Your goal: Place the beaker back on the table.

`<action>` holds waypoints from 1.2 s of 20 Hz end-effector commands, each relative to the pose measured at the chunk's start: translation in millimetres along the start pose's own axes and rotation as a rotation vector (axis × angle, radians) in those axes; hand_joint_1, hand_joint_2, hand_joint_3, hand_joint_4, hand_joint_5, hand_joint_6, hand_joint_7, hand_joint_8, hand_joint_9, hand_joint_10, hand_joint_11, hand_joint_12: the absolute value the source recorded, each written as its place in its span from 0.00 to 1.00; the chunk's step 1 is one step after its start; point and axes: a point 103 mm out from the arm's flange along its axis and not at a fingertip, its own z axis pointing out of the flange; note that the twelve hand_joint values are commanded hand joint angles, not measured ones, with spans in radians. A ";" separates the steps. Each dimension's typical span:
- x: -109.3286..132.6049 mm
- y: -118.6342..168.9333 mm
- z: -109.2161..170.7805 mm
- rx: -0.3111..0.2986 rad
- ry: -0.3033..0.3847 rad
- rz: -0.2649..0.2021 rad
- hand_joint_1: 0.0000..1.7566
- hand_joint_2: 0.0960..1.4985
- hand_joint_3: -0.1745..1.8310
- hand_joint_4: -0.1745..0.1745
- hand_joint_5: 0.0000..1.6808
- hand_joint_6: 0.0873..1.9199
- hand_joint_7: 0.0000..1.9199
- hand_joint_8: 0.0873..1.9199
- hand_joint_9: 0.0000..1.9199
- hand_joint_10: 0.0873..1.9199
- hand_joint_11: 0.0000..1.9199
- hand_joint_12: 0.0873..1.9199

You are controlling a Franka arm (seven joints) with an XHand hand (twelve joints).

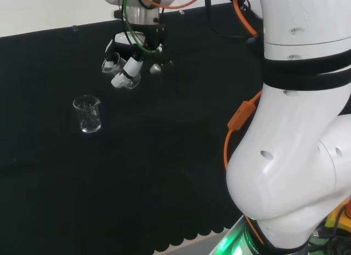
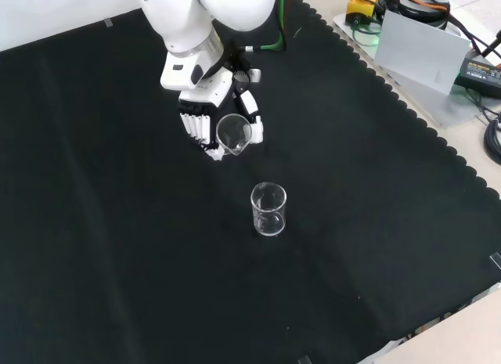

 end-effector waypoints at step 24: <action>-45.6 31.4 78.1 -0.160 0.195 -0.038 0.74 0.40 0.43 0.00 0.71 0.38 0.66 0.36 0.84 0.22 0.66 0.35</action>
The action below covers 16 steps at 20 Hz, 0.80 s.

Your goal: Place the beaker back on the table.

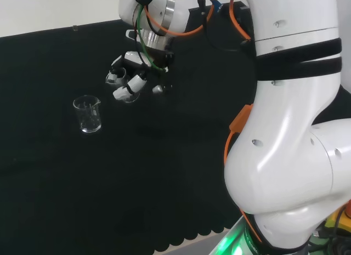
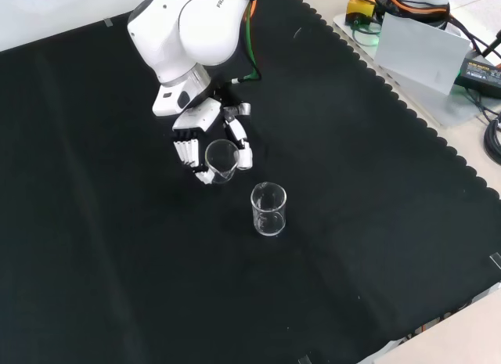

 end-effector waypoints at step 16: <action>-19.3 -3.0 34.0 -0.048 0.072 0.036 0.74 0.41 0.42 0.00 0.71 0.38 0.65 0.37 0.83 0.21 0.65 0.35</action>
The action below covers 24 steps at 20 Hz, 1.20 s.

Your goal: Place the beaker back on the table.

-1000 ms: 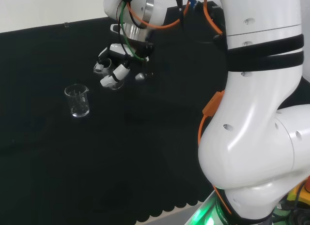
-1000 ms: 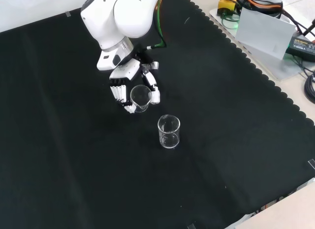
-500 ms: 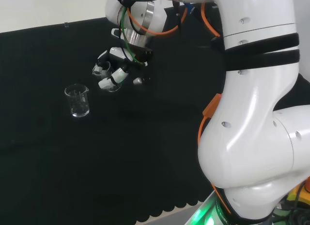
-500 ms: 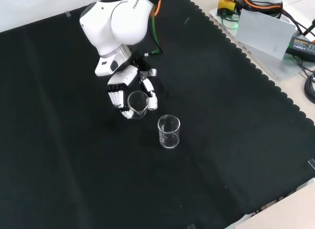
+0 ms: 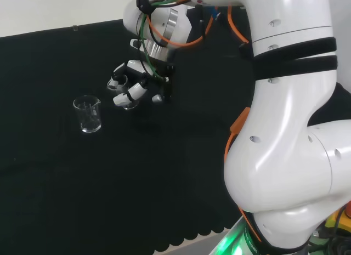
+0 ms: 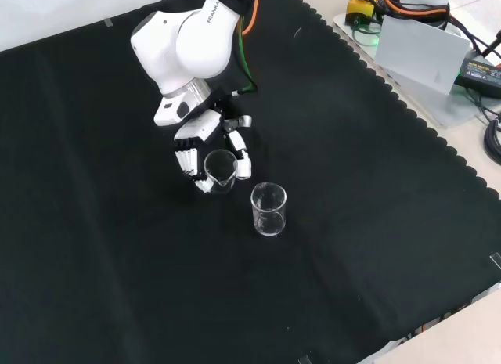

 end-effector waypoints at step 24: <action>3.6 -8.1 -2.1 0.025 0.058 0.003 0.53 0.29 0.42 0.30 0.25 0.27 0.33 0.30 0.36 0.27 0.05 0.74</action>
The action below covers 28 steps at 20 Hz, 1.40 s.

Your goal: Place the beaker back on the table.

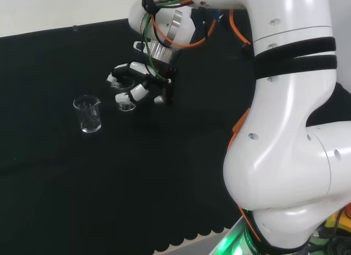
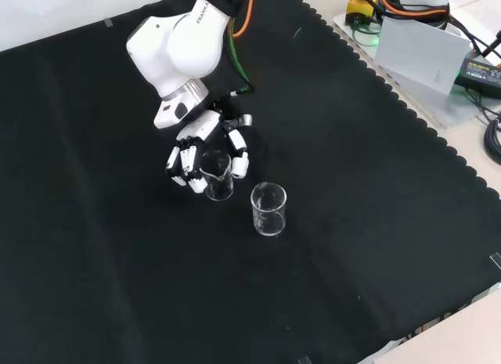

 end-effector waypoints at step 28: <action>60.1 -101.6 -83.3 -0.169 -0.145 0.127 0.50 0.33 0.36 0.25 0.21 0.03 0.11 0.32 0.14 0.38 0.00 0.63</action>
